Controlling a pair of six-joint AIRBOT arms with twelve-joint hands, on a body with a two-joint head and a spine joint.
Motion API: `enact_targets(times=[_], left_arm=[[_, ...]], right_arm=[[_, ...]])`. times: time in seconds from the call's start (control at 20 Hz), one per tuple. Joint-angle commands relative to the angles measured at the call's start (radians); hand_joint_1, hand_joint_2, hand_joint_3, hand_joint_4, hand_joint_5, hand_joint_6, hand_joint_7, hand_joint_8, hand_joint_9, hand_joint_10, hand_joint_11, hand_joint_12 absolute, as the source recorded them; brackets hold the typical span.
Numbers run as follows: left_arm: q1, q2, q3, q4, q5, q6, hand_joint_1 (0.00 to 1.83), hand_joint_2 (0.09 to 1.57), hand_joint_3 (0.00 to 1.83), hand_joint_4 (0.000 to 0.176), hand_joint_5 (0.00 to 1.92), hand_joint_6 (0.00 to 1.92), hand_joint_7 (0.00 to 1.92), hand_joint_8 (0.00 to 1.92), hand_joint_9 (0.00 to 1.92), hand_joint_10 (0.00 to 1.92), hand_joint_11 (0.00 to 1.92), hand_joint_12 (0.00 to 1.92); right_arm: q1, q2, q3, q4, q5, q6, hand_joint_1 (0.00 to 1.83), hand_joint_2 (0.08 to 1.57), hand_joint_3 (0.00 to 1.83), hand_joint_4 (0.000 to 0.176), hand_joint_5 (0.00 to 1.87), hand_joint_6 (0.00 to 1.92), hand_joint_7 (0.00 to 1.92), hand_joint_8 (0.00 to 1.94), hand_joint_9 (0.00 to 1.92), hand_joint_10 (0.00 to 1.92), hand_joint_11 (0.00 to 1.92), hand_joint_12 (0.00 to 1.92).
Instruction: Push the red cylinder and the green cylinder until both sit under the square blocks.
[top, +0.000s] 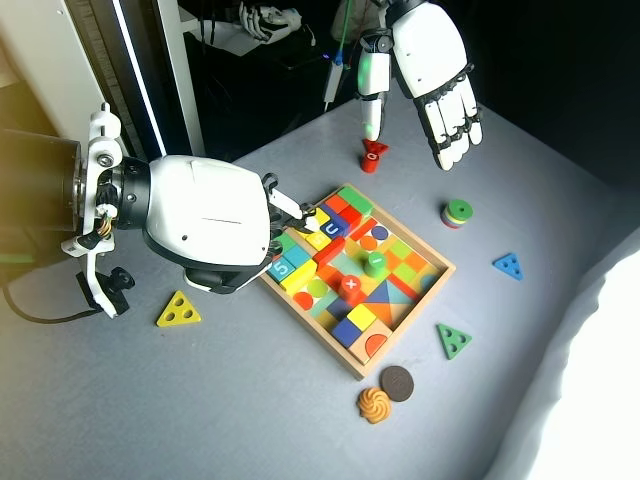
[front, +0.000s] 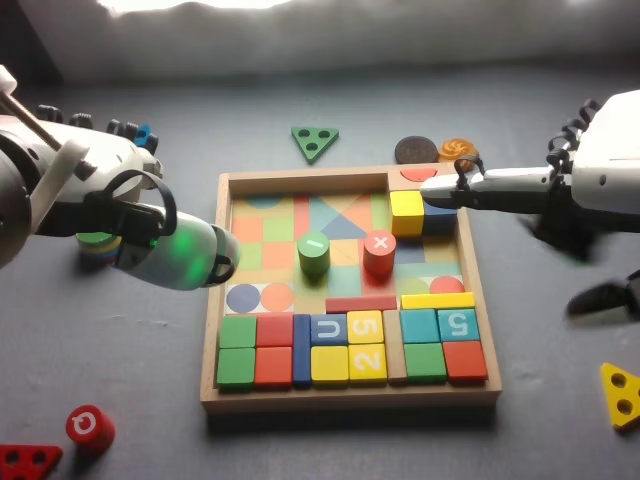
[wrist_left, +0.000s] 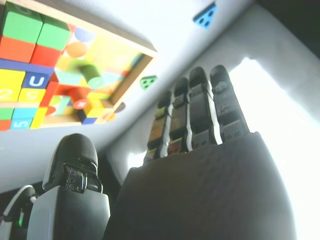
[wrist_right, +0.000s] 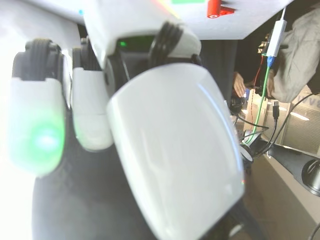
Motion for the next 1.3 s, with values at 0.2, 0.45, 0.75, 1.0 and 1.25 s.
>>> enact_targets(times=[0.2, 0.45, 0.75, 1.0, 1.25], left_arm=[[-0.002, 0.013, -0.003, 0.093, 0.001, 0.005, 0.00, 1.18, 0.03, 0.000, 0.12, 0.00, 0.07, 0.00, 0.05, 0.00, 0.01, 0.01], [-0.002, 0.013, -0.003, 0.093, 0.001, 0.005, 0.00, 1.19, 0.02, 0.000, 0.11, 0.00, 0.07, 0.01, 0.05, 0.01, 0.02, 0.01], [-0.010, 0.013, -0.003, 0.068, -0.002, 0.005, 0.00, 1.23, 0.03, 0.000, 0.09, 0.00, 0.05, 0.00, 0.02, 0.00, 0.00, 0.00], [-0.010, 0.013, -0.003, 0.066, -0.002, 0.005, 0.00, 1.25, 0.02, 0.000, 0.10, 0.01, 0.08, 0.01, 0.03, 0.00, 0.00, 0.00], [-0.010, 0.012, -0.003, 0.072, -0.007, 0.005, 0.00, 1.24, 0.01, 0.000, 0.09, 0.01, 0.05, 0.00, 0.01, 0.00, 0.00, 0.00]], right_arm=[[0.022, -0.022, 0.031, 0.040, 0.026, 0.001, 0.00, 1.12, 0.04, 0.000, 0.05, 0.01, 0.00, 0.00, 0.00, 0.00, 0.00, 0.00], [0.060, -0.126, 0.103, 0.040, -0.096, 0.035, 0.00, 1.13, 0.03, 0.000, 0.07, 0.01, 0.03, 0.01, 0.00, 0.00, 0.00, 0.00], [0.134, -0.250, 0.216, -0.373, -0.102, 0.426, 0.00, 1.15, 0.03, 0.000, 0.04, 0.00, 0.00, 0.00, 0.00, 0.00, 0.00, 0.00], [0.162, -0.312, 0.284, -0.770, -0.087, 0.834, 0.00, 1.18, 0.04, 0.000, 0.07, 0.01, 0.02, 0.01, 0.00, 0.00, 0.00, 0.00], [0.169, -0.324, 0.287, -0.807, -0.070, 0.844, 0.21, 1.22, 0.00, 0.008, 0.04, 0.00, 0.30, 0.03, 0.21, 0.03, 0.00, 0.35]])
